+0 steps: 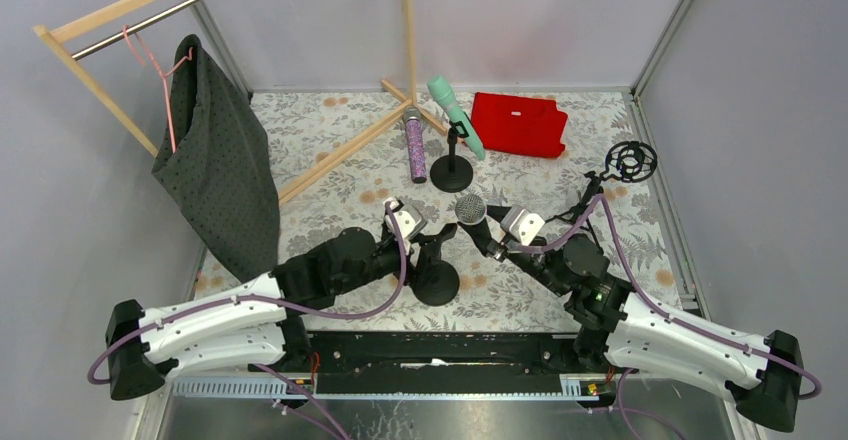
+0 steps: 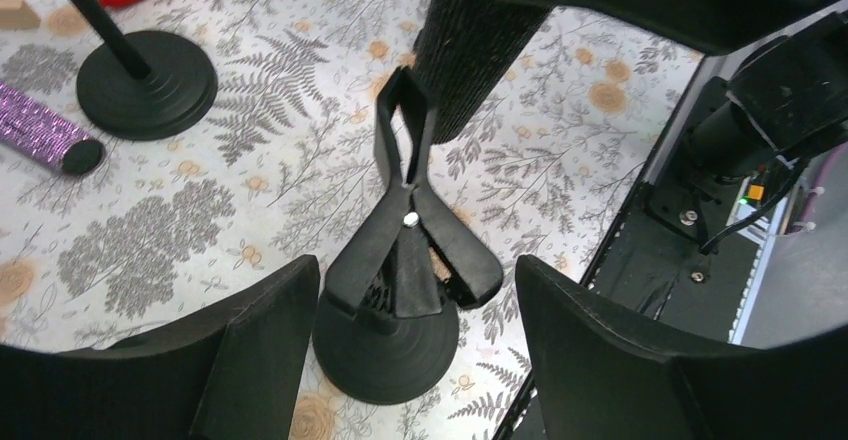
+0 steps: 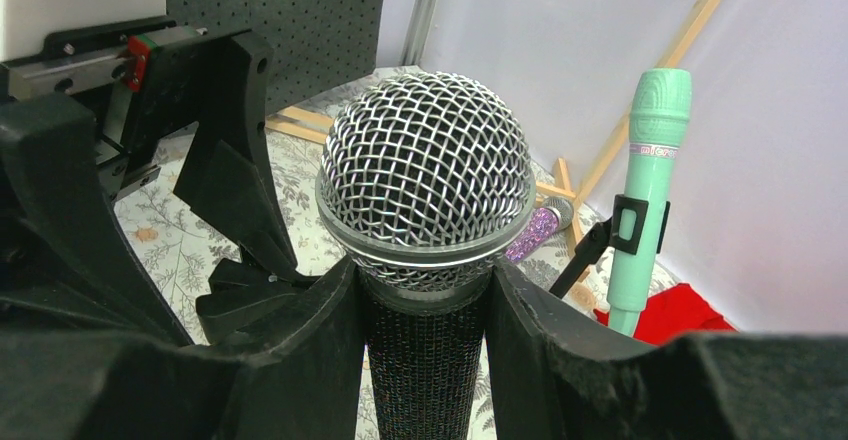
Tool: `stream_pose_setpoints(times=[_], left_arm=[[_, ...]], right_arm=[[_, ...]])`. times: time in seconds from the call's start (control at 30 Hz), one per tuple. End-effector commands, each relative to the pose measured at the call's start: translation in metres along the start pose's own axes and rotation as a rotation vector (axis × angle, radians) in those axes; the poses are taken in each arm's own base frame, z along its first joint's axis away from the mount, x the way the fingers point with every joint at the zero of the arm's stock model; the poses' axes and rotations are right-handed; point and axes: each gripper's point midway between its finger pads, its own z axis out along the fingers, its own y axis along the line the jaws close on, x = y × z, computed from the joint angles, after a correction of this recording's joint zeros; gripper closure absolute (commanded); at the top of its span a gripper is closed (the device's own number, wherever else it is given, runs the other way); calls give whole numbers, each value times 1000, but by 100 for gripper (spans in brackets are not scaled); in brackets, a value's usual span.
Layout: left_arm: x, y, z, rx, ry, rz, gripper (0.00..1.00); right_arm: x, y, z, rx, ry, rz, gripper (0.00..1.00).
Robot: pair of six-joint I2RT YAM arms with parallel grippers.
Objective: Attach the microphones to the stand
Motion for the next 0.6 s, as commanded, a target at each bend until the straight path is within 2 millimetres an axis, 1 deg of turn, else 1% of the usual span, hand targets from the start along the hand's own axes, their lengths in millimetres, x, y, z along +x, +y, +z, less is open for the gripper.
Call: stream_pose_setpoints(times=[0.0,0.13,0.2,0.33,0.5,0.57], left_arm=[[-3,13,-8,-84,-6,-22,24],[2,26,-13,-150,26,-4,24],[1,29,-16,-165,27,3,23],[-5,33,-22,-185,2,5,25],[-8,43,-31,-236,-16,11,25],[-10,44,-34,-238,-24,16,25]], right_arm=[[-51,-11,4,27,-153,9,100],[-50,-10,4,25,-152,17,100],[-49,-10,4,24,-152,21,100],[-47,-7,6,13,-147,24,100],[-46,-6,6,8,-145,31,100],[-45,-5,6,4,-143,33,100]])
